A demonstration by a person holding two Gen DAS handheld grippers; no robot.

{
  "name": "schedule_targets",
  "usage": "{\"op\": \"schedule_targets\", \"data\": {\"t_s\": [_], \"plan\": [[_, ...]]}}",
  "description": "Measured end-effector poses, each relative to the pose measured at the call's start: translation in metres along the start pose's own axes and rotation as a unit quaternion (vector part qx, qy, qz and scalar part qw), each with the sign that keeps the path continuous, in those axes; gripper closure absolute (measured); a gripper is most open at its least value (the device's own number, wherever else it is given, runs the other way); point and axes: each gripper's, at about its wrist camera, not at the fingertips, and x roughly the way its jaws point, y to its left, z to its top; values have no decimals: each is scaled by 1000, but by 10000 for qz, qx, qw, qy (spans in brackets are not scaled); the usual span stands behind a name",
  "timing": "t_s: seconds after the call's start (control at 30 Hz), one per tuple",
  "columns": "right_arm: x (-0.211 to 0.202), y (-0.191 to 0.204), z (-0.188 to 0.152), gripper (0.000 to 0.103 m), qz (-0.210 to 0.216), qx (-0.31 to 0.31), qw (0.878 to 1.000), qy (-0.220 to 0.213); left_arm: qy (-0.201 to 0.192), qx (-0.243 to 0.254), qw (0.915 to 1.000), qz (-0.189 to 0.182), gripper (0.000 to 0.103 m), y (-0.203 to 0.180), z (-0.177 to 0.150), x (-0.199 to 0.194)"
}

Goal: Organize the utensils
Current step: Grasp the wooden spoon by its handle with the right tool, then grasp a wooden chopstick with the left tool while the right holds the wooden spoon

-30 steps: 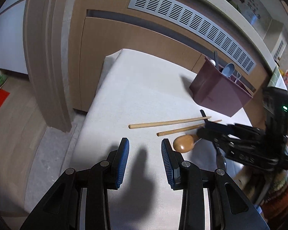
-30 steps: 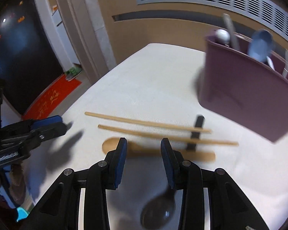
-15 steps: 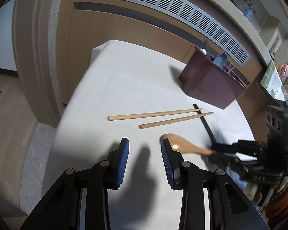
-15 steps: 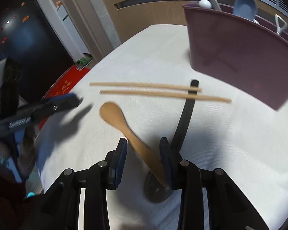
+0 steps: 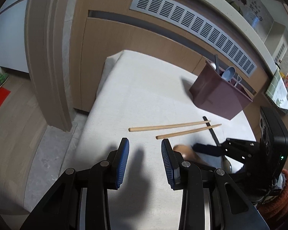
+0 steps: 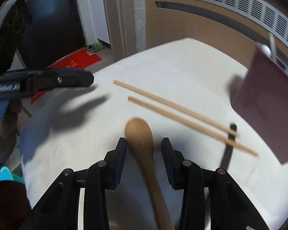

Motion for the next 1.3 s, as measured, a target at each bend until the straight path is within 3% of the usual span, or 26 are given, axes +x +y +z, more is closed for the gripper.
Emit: {"op": "schedule_targets", "data": {"t_s": [0.13, 0.27, 0.43, 0.6, 0.77, 0.97, 1.17, 1.3], "plan": [[-7, -7, 0, 77, -156, 210, 9996, -47, 339, 211, 9988, -282, 67, -11, 2, 19], [-46, -45, -24, 77, -277, 1076, 9932, -346, 491, 589, 9958, -506, 67, -33, 13, 41], [-100, -102, -81, 77, -768, 2296, 9685, -581, 852, 875, 9913, -493, 67, -56, 26, 79], [-124, -127, -121, 77, -1045, 3021, 9449, -708, 1020, 908, 9894, -501, 67, -68, 22, 87], [-119, -132, -133, 76, -1078, 3185, 9393, -678, 1312, 1090, 9827, -720, 67, -82, 1, 74], [-96, -124, -130, 75, -1028, 3168, 9411, -593, 1368, 1827, 9725, -471, 67, -115, -31, 59], [-100, -115, -142, 75, -1216, 3018, 9442, -511, 1247, 2584, 9578, -176, 67, -148, -43, 64], [-102, -112, -143, 75, -1265, 2981, 9448, -498, 1182, 2597, 9584, -49, 67, -157, -34, 77]]}}
